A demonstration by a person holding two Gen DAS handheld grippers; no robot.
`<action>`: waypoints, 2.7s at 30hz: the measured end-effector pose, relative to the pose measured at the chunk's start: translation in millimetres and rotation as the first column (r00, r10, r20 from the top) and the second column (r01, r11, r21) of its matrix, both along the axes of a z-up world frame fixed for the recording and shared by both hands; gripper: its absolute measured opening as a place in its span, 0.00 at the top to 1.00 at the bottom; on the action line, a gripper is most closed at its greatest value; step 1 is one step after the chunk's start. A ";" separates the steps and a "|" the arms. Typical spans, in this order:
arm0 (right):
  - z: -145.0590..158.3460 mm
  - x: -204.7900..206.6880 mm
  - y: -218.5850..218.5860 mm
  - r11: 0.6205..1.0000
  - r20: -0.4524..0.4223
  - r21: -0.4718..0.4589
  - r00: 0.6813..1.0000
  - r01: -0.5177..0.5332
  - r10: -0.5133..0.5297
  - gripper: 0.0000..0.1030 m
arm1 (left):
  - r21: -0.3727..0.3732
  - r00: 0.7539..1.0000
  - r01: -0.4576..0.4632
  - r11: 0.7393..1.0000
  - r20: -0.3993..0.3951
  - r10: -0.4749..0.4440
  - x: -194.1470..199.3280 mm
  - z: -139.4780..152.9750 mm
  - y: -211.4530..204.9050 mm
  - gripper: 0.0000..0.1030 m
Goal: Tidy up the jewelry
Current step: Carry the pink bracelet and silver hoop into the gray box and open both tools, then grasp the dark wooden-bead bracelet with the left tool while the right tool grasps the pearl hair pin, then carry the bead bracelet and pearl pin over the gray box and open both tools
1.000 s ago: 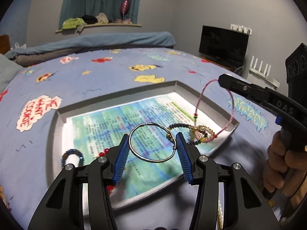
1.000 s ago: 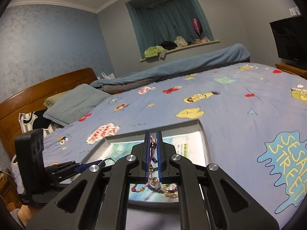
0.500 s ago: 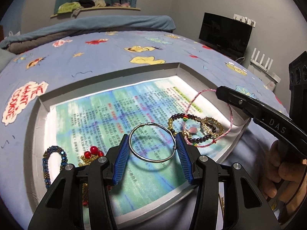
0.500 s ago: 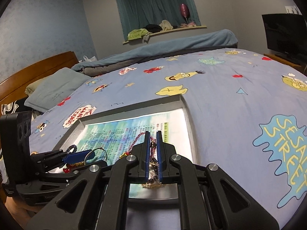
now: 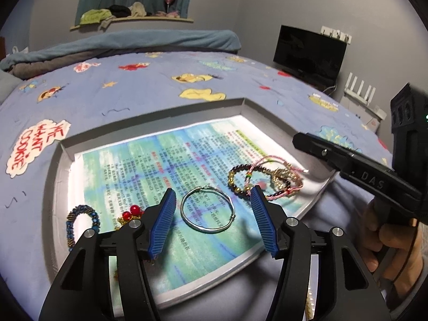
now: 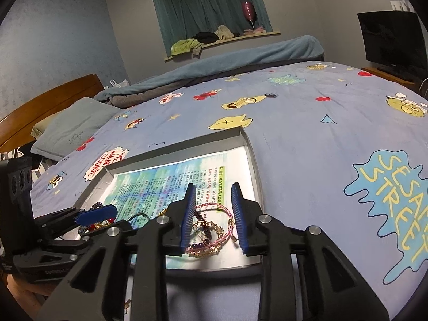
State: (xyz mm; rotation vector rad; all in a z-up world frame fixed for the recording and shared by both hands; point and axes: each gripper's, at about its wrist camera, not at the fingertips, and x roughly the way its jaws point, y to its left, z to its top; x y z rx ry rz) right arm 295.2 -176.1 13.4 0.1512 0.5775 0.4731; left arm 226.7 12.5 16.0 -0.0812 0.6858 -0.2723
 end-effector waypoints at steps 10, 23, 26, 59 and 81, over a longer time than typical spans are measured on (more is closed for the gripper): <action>11.7 -32.6 -1.5 0.998 0.089 -0.009 0.994 -0.067 0.068 0.65 | 0.002 0.999 -0.002 1.000 0.047 0.002 -28.7 9.9 4.9 0.38; 3.8 -81.8 4.0 0.978 0.112 -0.106 0.975 -0.181 0.193 0.65 | 0.041 0.997 -0.054 0.998 0.062 0.051 -77.3 8.4 35.5 0.38; 0.6 -86.0 1.9 0.975 0.089 -0.088 0.973 -0.203 0.211 0.65 | 0.036 0.996 -0.069 0.997 0.057 0.067 -89.5 4.0 42.8 0.38; -28.7 -106.7 45.9 0.906 -0.147 -0.096 0.906 -0.412 0.396 0.59 | 0.048 0.993 -0.076 0.996 -0.091 0.080 -119.9 -37.4 41.0 0.39; -13.2 -114.5 50.5 0.900 -0.044 -0.063 0.902 -0.431 0.429 0.94 | 0.039 0.996 -0.044 0.998 0.077 0.041 -140.7 -7.2 35.3 0.86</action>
